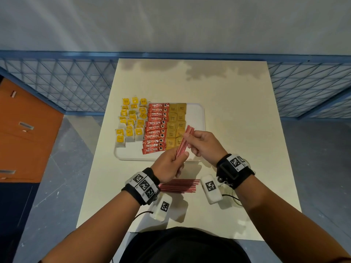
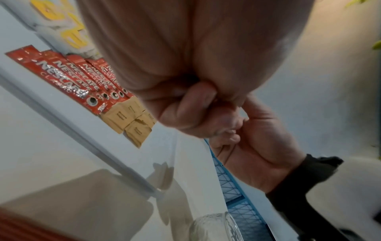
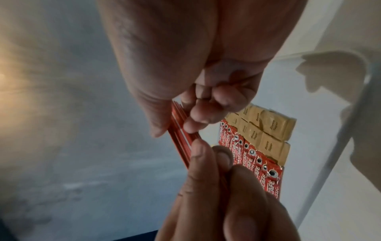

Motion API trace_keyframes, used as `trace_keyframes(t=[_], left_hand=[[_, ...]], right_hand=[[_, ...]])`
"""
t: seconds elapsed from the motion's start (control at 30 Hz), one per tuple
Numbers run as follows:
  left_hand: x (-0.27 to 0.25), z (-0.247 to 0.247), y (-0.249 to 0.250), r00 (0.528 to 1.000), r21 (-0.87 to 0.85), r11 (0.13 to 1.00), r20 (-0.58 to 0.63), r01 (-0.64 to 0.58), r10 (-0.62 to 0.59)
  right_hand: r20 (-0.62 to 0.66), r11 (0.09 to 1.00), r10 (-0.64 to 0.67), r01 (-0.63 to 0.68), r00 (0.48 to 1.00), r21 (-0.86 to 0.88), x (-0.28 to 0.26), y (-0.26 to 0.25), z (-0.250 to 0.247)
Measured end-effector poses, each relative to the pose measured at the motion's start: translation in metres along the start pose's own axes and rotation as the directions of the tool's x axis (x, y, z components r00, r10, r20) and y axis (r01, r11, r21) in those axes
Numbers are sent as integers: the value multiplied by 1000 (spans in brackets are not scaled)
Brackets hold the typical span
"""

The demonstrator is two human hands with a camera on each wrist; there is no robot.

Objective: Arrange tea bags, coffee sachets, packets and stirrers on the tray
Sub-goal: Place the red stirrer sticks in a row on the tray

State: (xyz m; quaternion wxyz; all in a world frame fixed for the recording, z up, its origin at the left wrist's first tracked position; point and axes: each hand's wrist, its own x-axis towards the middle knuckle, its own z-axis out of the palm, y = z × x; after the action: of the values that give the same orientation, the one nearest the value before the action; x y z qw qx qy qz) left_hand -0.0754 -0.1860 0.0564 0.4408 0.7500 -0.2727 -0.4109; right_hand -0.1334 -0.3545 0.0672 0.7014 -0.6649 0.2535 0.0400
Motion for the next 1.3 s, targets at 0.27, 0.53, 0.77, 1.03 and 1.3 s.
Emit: trace_keyframes(t=[0.27, 0.53, 0.77, 1.03, 1.3], left_hand=[[10, -4, 0, 997, -18, 999, 73, -34, 36], [22, 1, -3, 983, -47, 995, 166, 87, -78], [40, -2, -14, 984, 17, 996, 157, 85, -87], [80, -25, -18, 996, 206, 978, 87, 16, -35], [142, -47, -15, 994, 279, 957, -89, 81, -58]], right_hand=[[77, 993, 73, -66, 994, -93, 4, 4, -1], [105, 947, -2, 35, 995, -320, 21, 14, 0], [102, 920, 88, -42, 991, -389, 49, 20, -8], [59, 881, 96, -57, 994, -469, 95, -1, -29], [0, 811, 105, -86, 994, -579, 150, -8, -49]])
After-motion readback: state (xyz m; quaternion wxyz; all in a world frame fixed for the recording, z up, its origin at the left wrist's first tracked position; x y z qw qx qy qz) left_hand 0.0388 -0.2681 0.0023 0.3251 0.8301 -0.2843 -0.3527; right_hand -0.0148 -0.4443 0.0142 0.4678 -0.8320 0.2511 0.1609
